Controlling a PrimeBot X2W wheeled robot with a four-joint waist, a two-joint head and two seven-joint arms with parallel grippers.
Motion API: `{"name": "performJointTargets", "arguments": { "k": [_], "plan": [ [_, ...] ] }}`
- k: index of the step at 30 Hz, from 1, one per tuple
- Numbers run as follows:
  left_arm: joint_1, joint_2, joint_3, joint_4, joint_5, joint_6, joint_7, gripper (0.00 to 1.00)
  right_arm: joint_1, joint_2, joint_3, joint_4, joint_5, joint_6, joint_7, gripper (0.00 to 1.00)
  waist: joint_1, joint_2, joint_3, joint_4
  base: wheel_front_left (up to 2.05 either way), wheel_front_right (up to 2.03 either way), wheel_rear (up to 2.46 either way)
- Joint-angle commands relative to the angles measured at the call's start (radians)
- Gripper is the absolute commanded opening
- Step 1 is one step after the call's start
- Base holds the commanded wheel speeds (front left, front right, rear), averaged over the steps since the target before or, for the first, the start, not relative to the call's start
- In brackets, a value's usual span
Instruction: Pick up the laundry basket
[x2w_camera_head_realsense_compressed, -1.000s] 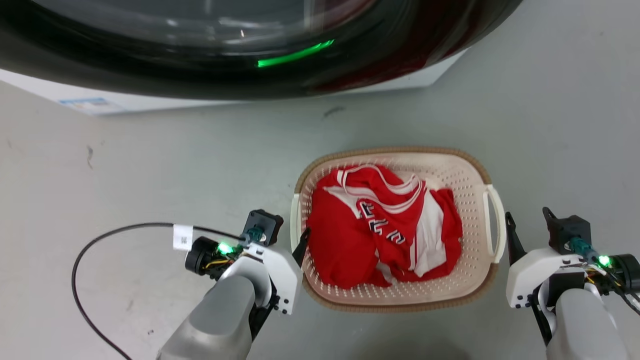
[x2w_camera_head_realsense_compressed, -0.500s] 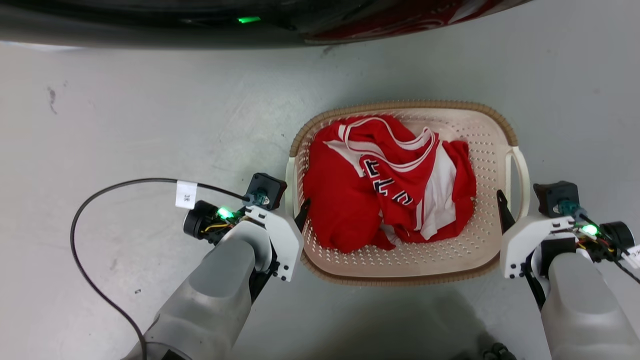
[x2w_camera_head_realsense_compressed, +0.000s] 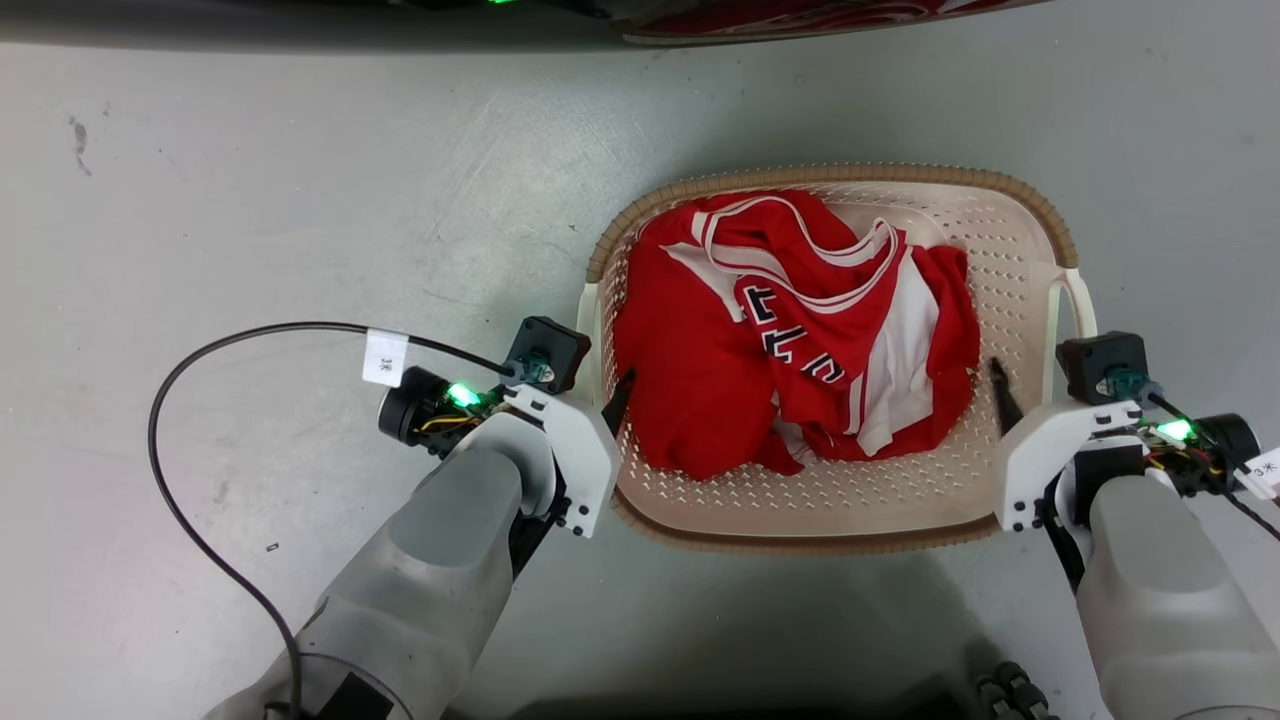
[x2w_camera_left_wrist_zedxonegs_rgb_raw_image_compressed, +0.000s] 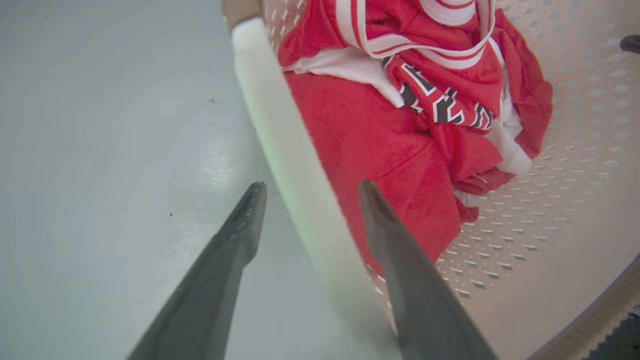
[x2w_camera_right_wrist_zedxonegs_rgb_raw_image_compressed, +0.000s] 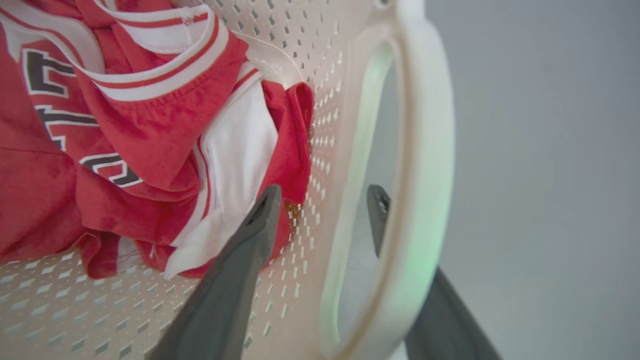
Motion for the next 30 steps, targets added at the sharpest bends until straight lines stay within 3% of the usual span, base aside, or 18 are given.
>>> {"name": "performJointTargets", "arguments": {
  "k": [1,16,30],
  "plan": [
    [-0.012,0.006,-0.004,0.006,-0.007,0.007,-0.003,0.00,-0.012,0.001,-0.003,0.005,-0.005,-0.001,-0.002,0.00,-0.0001,0.0000,0.001,0.000,0.00,0.00,0.00],
    [0.014,0.002,-0.079,0.024,-0.070,-0.001,0.006,0.00,0.012,0.004,-0.002,0.054,-0.034,-0.002,-0.001,0.00,-0.0001,0.0000,-0.076,0.001,0.00,0.00,0.00],
    [0.106,0.000,-0.118,0.043,-0.166,-0.017,0.066,0.00,0.054,0.013,0.065,0.133,-0.066,-0.001,-0.001,0.00,-0.0001,0.0000,-0.297,0.032,0.00,0.00,0.00]
  ]
}}
